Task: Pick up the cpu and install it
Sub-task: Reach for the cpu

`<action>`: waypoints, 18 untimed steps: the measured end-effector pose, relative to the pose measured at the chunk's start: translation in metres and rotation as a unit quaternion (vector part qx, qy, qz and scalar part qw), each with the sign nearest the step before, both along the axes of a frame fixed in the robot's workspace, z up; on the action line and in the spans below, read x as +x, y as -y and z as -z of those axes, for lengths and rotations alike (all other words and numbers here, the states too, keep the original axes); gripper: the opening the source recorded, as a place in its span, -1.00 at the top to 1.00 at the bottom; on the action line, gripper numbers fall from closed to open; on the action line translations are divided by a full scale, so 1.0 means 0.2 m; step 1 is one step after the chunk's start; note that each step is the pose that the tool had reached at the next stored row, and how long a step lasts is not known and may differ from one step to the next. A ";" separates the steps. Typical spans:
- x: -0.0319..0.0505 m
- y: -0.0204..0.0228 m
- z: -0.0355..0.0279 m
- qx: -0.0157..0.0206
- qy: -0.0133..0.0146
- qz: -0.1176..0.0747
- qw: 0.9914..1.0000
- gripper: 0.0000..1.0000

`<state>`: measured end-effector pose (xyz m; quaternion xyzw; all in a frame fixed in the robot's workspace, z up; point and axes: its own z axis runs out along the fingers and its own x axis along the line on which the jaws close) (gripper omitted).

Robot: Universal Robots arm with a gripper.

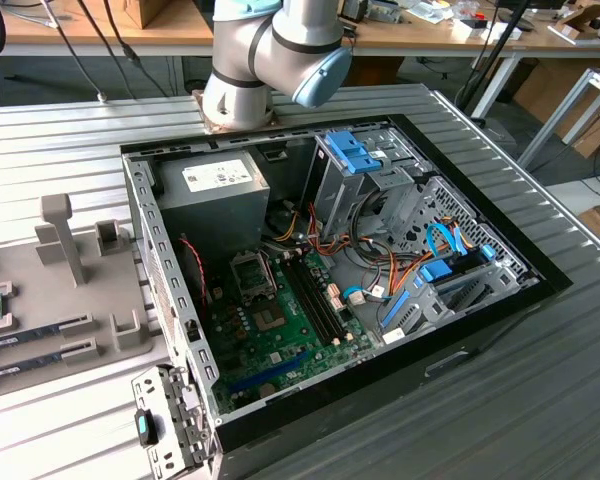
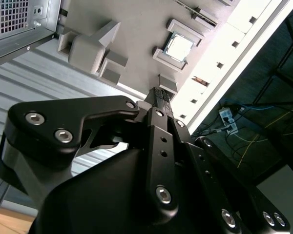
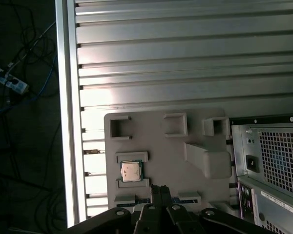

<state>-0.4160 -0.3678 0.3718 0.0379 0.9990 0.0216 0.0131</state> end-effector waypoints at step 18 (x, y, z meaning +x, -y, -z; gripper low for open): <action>0.000 0.001 0.020 0.000 0.000 0.000 1.000 0.79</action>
